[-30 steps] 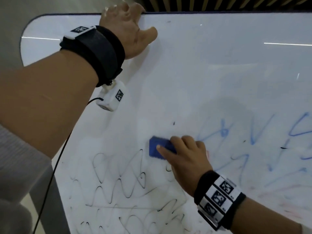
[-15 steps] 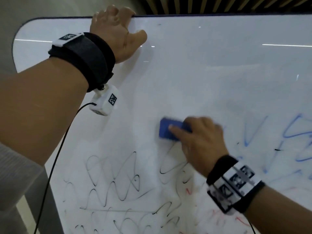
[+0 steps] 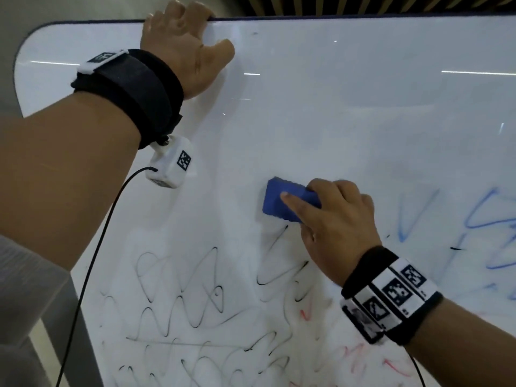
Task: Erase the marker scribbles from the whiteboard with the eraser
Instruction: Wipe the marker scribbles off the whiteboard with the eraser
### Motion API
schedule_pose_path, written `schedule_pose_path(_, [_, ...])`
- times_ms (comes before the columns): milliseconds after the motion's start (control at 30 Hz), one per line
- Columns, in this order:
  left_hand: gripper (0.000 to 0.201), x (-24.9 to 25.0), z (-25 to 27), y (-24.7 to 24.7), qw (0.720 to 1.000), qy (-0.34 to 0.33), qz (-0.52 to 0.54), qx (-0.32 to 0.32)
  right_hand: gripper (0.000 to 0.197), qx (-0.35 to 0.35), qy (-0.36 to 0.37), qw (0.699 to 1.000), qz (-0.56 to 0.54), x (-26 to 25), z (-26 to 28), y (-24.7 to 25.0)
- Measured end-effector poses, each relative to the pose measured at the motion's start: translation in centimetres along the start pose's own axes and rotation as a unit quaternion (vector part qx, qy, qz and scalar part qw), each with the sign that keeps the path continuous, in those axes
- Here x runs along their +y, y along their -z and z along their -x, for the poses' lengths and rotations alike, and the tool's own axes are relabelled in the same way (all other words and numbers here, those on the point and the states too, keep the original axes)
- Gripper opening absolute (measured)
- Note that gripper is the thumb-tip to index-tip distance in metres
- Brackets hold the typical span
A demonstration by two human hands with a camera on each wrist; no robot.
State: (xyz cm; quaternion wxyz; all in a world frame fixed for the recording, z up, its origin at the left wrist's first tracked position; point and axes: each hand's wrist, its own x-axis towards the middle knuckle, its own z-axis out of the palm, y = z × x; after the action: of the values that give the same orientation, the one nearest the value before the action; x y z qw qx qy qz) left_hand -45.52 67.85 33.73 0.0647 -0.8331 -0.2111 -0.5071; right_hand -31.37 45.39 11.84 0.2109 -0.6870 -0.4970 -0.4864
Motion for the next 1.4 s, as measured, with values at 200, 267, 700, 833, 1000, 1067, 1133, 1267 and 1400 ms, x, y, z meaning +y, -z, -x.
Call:
schedule_pose_path(200, [0.064, 0.1, 0.1, 0.0, 1.000, 0.004, -0.004, -0.002, 0.067, -0.127, 0.120, 0.985, 0.009, 0.8, 6.7, -1.7])
schedule_pose_path(267, [0.063, 0.2, 0.0, -0.1, 1.000, 0.006, -0.009, 0.001, 0.060, -0.083, 0.086, 0.993, 0.009, 1.6, 3.6, -0.8])
schedule_pose_path(700, [0.062, 0.2, 0.0, -0.5, 1.000, 0.004, -0.025, 0.014, 0.051, -0.032, 0.050, 0.998, 0.011, 4.1, 3.1, 0.4])
schedule_pose_path(833, [0.064, 0.3, 0.1, -0.5, 0.999, 0.006, -0.030, 0.019, 0.049, 0.016, 0.005, 1.000, 0.000, 4.3, 1.5, 1.0])
schedule_pose_path(1000, [0.061, 0.4, 0.2, -0.5, 0.999, 0.014, -0.031, 0.018, 0.064, -0.136, 0.146, 0.980, -0.016, 2.0, 8.6, -1.5])
schedule_pose_path(1067, [0.061, 0.6, 0.2, -0.4, 0.999, 0.026, -0.036, 0.015, 0.062, -0.113, 0.121, 0.986, -0.019, 2.9, 5.7, -0.9])
schedule_pose_path(1133, [0.062, 0.9, 0.1, -0.3, 0.998, 0.035, -0.045, 0.010, 0.060, -0.055, 0.053, 0.997, -0.010, 2.7, 2.4, -0.1])
schedule_pose_path(1267, [0.064, 0.9, -0.1, 0.1, 0.997, 0.047, -0.053, -0.005, 0.062, -0.078, 0.087, 0.993, -0.025, 0.1, 4.1, -1.3])
schedule_pose_path(1400, [0.063, 1.1, 0.1, 0.6, 0.998, 0.048, -0.044, -0.021, 0.063, -0.107, 0.110, 0.988, -0.026, 1.5, 6.6, -1.5])
